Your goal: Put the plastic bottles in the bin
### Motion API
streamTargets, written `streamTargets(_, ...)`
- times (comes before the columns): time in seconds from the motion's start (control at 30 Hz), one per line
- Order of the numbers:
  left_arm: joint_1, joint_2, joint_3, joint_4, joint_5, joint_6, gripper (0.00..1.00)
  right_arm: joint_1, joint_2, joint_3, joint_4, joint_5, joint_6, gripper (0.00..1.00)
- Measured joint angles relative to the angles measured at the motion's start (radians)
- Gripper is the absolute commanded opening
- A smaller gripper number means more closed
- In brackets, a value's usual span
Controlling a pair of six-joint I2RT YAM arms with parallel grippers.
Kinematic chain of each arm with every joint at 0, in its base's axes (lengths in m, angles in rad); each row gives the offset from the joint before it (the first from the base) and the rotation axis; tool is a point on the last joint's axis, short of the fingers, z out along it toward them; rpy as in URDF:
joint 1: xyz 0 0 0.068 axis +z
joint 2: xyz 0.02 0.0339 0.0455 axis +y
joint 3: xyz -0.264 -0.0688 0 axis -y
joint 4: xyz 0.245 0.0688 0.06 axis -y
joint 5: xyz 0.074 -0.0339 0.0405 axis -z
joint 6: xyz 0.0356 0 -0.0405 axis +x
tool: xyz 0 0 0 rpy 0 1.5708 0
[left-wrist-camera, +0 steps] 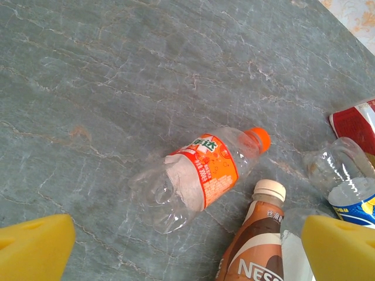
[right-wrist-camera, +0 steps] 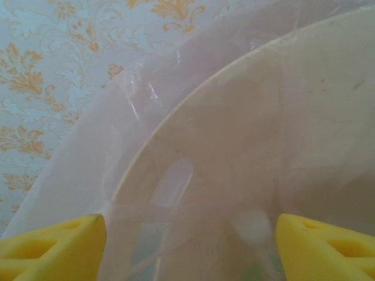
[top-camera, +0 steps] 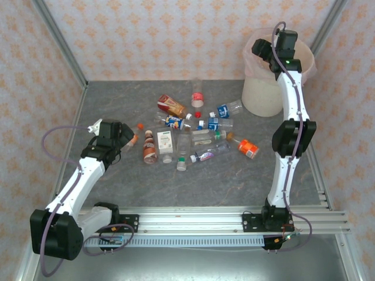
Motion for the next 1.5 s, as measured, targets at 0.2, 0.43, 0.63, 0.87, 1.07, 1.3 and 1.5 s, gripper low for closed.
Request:
streamTargets(0.2, 0.000, 0.000, 0.000, -0.023, 0.001, -0.036, 1.00, 0.000, -0.144, -0.116, -0.043, 0.092, 0.000, 0.86)
streamTargets(0.43, 0.000, -0.010, 0.000, -0.049, 0.019, -0.097, 1.00, 0.000, -0.557, -0.532, 0.060, 0.155, 0.003, 0.99)
streamTargets(0.63, 0.000, -0.004, 0.012, -0.064, 0.014, 0.000, 1.00, 0.000, -0.890, -0.917, 0.188, 0.159, 0.027, 0.99)
streamTargets(0.87, 0.000, 0.179, 0.136, -0.082, -0.013, 0.243, 1.00, 0.005, -1.174, -1.327, 0.371, 0.041, 0.123, 0.99)
streamTargets(1.07, 0.003, 0.387, 0.254, -0.132, -0.013, 0.452, 1.00, 0.032, -1.284, -1.458, 0.406, -0.014, 0.155, 0.99)
streamTargets(1.3, 0.047, 0.562, 0.386, -0.233, 0.102, 0.646, 1.00, 0.035, -1.353, -1.459, 0.348, 0.033, 0.092, 0.99)
streamTargets(1.5, 0.084, 0.657, 0.417, -0.274, 0.205, 0.774, 1.00, 0.035, -1.357, -1.458, 0.299, 0.085, 0.040, 0.99)
